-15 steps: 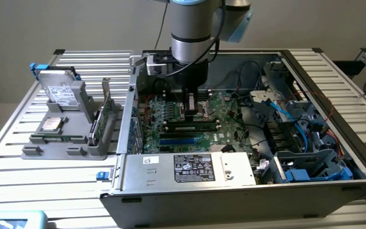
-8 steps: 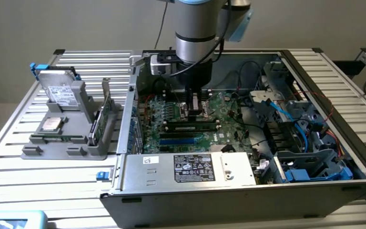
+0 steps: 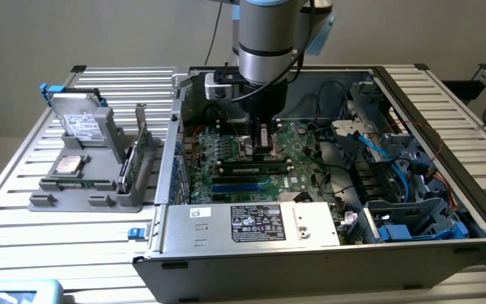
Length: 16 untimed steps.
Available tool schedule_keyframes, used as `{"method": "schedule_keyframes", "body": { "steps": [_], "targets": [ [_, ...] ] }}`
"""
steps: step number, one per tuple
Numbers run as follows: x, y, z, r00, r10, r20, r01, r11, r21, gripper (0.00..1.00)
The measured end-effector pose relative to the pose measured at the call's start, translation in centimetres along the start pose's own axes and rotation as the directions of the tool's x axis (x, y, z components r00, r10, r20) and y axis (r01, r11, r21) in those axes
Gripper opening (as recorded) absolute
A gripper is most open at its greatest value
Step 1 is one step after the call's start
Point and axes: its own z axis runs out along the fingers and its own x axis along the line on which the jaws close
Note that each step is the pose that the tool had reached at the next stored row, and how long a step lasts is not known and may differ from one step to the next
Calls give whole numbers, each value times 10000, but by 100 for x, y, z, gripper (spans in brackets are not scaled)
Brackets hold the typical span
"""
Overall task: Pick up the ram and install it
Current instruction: 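Press down the ram until it locks into place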
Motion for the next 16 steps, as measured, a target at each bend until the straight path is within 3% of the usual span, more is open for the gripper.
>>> {"method": "schedule_keyframes", "body": {
  "steps": [9, 16],
  "targets": [
    [0, -4, 0, 10000, 60, -3, -60, 10000, -9, 11],
    [0, -4, 5, 9952, 981, -16, -981, 9952, -61, 11]
  ]
}}
